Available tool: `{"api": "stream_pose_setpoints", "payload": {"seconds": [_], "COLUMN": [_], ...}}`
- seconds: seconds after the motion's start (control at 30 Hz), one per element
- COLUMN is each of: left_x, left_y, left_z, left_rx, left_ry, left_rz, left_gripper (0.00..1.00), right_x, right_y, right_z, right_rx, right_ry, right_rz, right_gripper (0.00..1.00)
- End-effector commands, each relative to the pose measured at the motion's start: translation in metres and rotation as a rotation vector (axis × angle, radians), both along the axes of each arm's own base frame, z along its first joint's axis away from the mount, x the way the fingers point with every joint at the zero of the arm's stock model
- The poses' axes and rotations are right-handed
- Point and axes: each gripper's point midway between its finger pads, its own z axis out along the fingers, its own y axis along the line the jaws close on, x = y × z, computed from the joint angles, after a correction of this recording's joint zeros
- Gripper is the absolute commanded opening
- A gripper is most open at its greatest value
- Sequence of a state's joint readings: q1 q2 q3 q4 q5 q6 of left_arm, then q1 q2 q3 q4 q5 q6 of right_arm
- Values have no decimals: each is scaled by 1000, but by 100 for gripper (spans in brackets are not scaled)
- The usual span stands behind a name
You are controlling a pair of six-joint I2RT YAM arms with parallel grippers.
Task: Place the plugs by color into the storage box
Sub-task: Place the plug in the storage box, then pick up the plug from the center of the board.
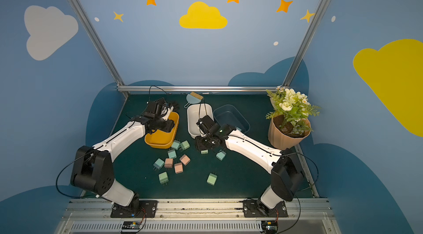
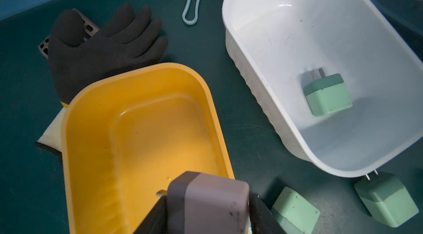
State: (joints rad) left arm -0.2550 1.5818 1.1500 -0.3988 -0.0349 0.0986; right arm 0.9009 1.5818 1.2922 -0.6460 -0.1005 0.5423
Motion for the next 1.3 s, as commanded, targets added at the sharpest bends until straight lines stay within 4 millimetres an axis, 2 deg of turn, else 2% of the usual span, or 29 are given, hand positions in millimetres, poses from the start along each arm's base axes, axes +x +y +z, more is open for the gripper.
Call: {"api": "stream_pose_setpoints", "payload": {"seconds": [0.0,0.6,0.77,0.87,1.1,1.27], "left_x": [0,-7,-10,-14,-40,-67], "left_y": [6,2,-2,-13,-45,-87], "left_z": [14,32,35,42,62,60], "left_rx": [12,-16,-33,-79,-149,-178], "left_ry": [-46,-107,-123,-156,-256,-275], "left_rz": [8,-29,-62,-118,-268,-462], "left_gripper": [65,67,67,67,67,68], "right_x": [2,3,2,1,-6,-7], "right_y": [-1,1,-10,-22,-56,-82], "right_z": [4,1,-8,-12,-16,-27], "right_rx": [-21,-43,-99,-147,-260,-323], "right_ry": [-13,-6,11,15,11,31], "right_rz": [-9,-7,-25,-34,-60,-113], "right_gripper": [49,50,51,51,51,53]}}
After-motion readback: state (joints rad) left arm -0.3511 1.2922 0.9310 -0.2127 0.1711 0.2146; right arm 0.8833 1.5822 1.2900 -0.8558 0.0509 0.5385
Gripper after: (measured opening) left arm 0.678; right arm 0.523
